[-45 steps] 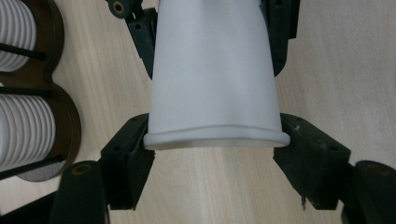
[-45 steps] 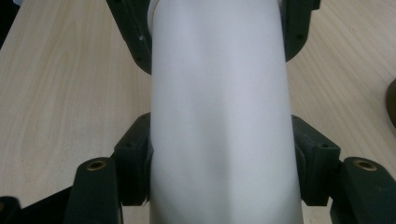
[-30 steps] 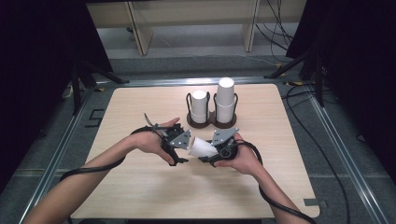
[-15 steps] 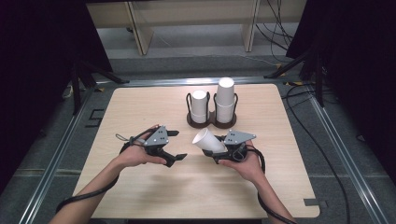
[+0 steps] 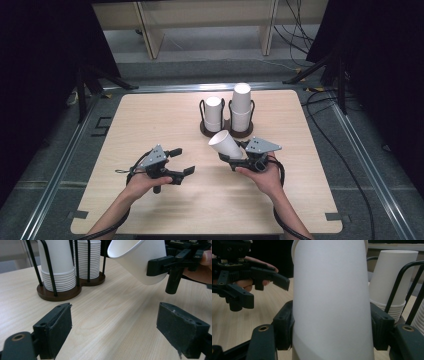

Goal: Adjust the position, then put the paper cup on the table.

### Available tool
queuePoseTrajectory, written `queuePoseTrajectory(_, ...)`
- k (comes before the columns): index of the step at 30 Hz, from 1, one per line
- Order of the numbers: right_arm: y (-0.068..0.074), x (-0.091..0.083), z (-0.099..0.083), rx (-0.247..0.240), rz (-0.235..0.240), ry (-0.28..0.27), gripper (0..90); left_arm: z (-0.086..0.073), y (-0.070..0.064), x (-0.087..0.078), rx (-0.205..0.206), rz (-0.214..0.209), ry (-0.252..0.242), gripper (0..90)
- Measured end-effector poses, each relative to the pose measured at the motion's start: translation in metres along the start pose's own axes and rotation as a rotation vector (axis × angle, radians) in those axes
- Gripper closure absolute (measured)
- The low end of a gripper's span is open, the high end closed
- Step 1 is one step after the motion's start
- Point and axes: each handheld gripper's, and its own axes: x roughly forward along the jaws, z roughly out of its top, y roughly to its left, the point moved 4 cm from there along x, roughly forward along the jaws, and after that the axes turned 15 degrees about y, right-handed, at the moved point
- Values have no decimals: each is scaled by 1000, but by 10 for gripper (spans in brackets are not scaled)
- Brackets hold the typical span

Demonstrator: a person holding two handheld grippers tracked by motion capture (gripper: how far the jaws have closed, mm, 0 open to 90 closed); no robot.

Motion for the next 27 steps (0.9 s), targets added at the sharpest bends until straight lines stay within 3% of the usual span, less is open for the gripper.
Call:
queuePoseTrajectory(3, -1, 0, 1, -15, -17, -7, 354, 0, 1, -1, -36, 12, -21, 128)
queuePoseTrajectory(4, -2, 1, 3, -23, -13, -20, 354, 1, 1, -1, -47, -4, -37, 129)
queuePoseTrajectory(6, 0, 1, 4, -12, -18, -17, 354, 5, 0, -2, -60, 5, -30, 128)
queuePoseTrajectory(10, 1, 5, 5, -14, -15, -31, 354, 18, -5, 1, -47, -28, -76, 123)
queuePoseTrajectory(15, 0, 9, 5, -15, -11, -31, 353, 27, -8, 6, -49, -37, -72, 116)
queuePoseTrajectory(20, 2, 11, 6, -18, -21, -10, 353, 39, -9, 11, -83, -61, -83, 100)
queuePoseTrajectory(25, 5, 12, 10, -30, -19, -29, 353, 54, -12, 18, -103, -94, -92, 42)
queuePoseTrajectory(27, 6, 11, 10, -44, -43, -30, 353, 56, -14, 21, -108, -106, -92, 34)
